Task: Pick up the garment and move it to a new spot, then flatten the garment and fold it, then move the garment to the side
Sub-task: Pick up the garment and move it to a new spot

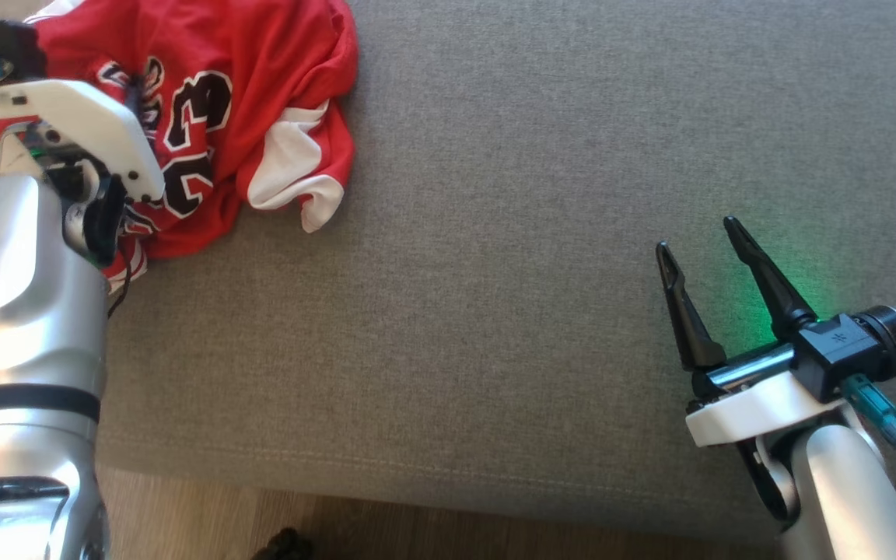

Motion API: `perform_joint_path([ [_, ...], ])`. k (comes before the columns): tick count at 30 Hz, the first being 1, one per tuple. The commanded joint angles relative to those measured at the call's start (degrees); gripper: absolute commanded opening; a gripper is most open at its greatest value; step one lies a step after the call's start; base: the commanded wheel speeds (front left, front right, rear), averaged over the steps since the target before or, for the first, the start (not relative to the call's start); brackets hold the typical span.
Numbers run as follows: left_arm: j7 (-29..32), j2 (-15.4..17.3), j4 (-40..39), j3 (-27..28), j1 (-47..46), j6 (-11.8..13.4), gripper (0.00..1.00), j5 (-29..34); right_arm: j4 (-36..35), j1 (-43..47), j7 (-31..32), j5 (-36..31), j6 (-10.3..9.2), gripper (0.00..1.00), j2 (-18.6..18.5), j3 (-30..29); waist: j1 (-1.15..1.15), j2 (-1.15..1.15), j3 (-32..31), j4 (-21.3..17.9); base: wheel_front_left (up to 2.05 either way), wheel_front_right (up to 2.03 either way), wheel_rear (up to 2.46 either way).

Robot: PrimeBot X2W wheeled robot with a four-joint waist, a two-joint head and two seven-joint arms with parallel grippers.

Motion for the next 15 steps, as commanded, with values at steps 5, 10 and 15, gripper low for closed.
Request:
perform_joint_path([
  [5,-9.4,3.42,-0.4,2.17,-1.75,0.32,0.0,-0.82,-2.05,-1.15,-0.54,1.22,-0.01,1.0,0.64,1.62,-0.01,0.0,-1.05,-0.11,0.0,0.0,0.0],
  [10,-21.07,2.61,-2.87,2.75,-2.15,-0.66,0.0,-1.83,-1.69,-0.81,-0.54,2.09,-0.01,1.0,1.23,1.98,-0.01,0.0,-4.29,-0.06,0.0,0.0,0.0],
  [15,-24.89,1.65,-10.1,2.28,-2.13,-0.56,0.0,-1.52,-1.57,-1.1,-0.54,2.74,-0.01,1.0,2.4,2.79,-0.01,0.0,-7.95,-1.1,0.0,0.0,0.0],
])
